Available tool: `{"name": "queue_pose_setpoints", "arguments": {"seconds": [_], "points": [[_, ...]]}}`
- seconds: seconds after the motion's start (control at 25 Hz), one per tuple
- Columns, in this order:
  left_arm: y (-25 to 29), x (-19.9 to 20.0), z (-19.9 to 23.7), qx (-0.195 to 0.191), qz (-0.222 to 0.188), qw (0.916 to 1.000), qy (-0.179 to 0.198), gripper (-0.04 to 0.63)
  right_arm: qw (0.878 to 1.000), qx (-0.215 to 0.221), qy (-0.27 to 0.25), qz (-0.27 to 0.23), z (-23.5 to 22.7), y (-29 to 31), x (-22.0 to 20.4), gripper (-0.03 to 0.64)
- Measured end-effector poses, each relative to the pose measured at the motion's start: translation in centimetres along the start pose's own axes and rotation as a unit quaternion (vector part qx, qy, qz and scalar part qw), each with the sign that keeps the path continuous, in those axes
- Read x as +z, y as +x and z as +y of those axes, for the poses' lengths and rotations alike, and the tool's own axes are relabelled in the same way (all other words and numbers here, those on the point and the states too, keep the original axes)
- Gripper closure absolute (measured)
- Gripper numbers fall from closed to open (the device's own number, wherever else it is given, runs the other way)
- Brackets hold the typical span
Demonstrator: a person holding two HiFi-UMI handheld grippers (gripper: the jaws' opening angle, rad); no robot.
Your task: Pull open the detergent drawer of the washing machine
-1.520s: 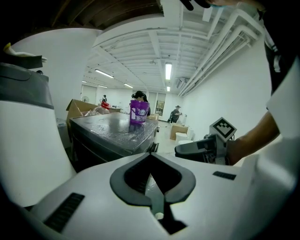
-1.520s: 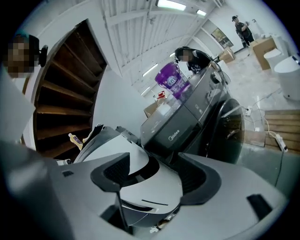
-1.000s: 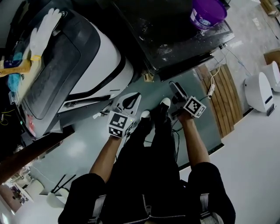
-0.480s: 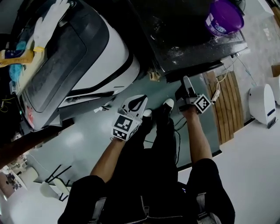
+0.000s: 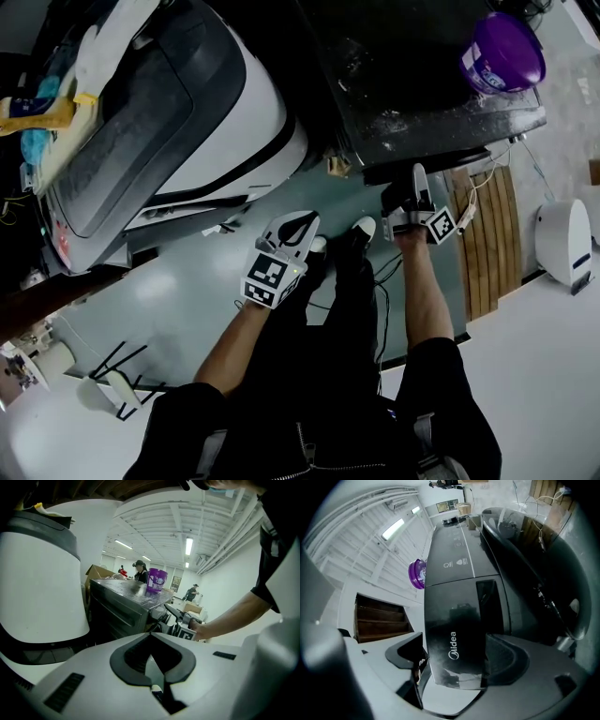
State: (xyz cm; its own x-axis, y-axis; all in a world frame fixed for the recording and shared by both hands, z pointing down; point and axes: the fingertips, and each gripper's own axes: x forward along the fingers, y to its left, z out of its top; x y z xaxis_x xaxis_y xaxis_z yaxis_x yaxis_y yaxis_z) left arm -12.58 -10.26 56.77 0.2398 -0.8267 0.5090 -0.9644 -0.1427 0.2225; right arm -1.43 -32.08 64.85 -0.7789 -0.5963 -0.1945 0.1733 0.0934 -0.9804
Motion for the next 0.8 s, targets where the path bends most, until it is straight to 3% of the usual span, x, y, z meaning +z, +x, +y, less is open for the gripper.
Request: {"name": "queue_pose_setpoints", "arguments": {"seconds": [0.24, 0.64, 0.8], "points": [[-0.2, -1.3, 0.7, 0.007, 0.019, 0.9998, -0.004, 0.577, 0.998, 0.048, 0.042, -0.006, -0.1, 1.3, 0.5, 0.185], [0.0, -1.8, 1.3, 0.007, 0.033, 0.9994, -0.003, 0.577, 0.996, 0.065, 0.063, -0.009, -0.3, 1.2, 0.6, 0.219], [-0.1, -1.7, 1.3, 0.008, 0.038, 0.9993, 0.003, 0.577, 0.993, 0.089, 0.08, -0.02, -0.9, 0.5, 0.8, 0.279]]}}
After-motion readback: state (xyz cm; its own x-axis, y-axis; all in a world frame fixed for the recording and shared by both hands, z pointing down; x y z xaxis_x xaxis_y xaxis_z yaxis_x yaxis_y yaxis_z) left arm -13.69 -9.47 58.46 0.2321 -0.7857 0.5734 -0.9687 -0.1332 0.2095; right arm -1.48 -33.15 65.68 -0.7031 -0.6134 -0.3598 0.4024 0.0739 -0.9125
